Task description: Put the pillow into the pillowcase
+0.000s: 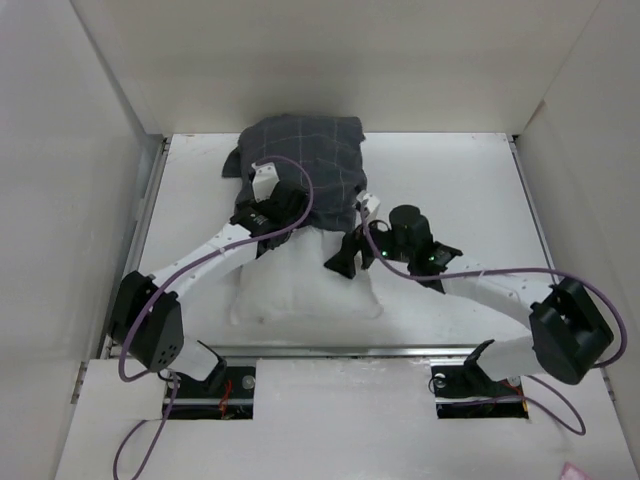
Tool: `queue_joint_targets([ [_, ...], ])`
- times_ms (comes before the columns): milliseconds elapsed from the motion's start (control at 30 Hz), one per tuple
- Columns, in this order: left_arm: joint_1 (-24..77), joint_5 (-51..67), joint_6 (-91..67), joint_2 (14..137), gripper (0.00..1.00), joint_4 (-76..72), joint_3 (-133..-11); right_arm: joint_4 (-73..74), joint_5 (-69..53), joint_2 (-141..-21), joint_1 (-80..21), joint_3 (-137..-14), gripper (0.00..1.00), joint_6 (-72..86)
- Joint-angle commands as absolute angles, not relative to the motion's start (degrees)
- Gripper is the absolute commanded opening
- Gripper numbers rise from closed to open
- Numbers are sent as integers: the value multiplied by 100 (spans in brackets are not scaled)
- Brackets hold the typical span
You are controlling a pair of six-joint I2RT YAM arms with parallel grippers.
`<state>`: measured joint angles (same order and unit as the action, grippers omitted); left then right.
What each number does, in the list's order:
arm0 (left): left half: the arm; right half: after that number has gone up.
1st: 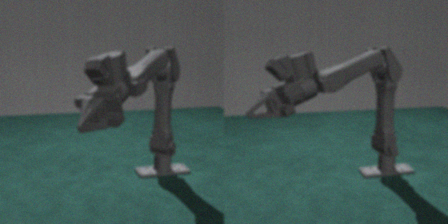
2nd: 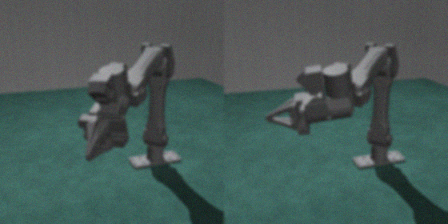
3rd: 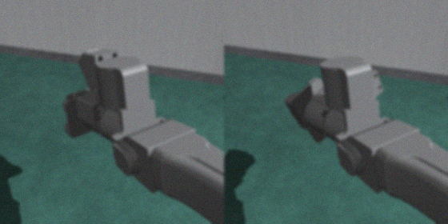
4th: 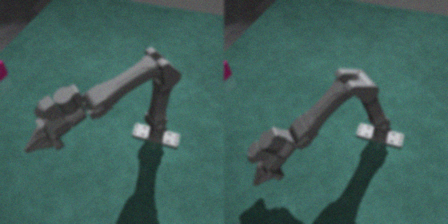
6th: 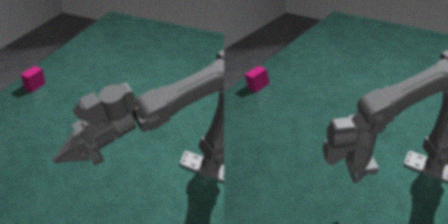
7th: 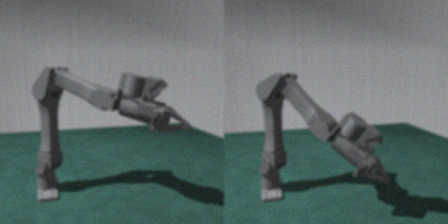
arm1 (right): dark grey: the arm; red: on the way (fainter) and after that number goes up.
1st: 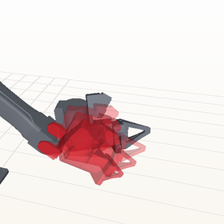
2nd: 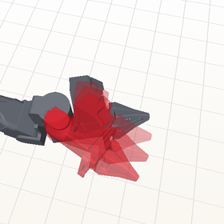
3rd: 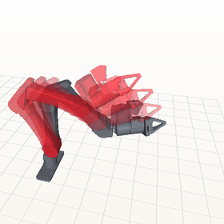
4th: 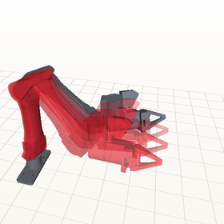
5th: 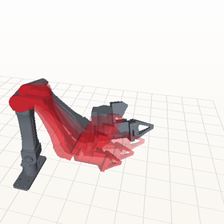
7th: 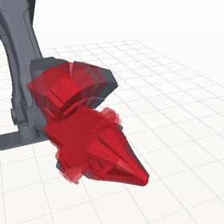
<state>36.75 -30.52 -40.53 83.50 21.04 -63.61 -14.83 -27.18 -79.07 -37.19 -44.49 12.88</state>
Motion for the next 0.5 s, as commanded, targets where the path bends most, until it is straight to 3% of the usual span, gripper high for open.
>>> queue_joint_targets([
  [0, 3560, -3419, -4052, 8175, 92, 1828, -6460, -995, -3026, -7411, -4376, -4526, 89, 1038],
  [300, 3480, -3622, -3630, 7340, 93, 1819, -6398, 904, 1718, -6355, -4377, -4816, 91, 1212],
  [467, 3980, -3472, -3096, 6874, 98, 1819, -6293, 1160, 2241, -6057, -4377, -4562, 91, 1520],
])
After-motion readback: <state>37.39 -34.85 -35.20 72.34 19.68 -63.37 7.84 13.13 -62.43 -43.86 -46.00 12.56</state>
